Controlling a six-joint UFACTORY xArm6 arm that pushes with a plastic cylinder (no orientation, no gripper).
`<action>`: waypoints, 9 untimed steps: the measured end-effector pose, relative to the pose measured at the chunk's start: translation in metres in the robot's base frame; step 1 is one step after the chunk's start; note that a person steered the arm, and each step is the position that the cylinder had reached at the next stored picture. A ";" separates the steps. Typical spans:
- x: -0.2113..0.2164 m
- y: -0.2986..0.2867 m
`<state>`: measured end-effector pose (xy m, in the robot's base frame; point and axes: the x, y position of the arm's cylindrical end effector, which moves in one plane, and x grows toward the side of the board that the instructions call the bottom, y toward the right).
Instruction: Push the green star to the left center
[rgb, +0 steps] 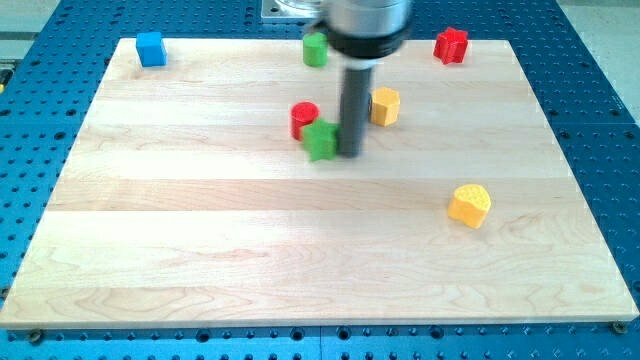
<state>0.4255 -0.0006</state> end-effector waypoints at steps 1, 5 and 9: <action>0.009 -0.043; -0.051 -0.191; -0.013 -0.150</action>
<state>0.4129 -0.1509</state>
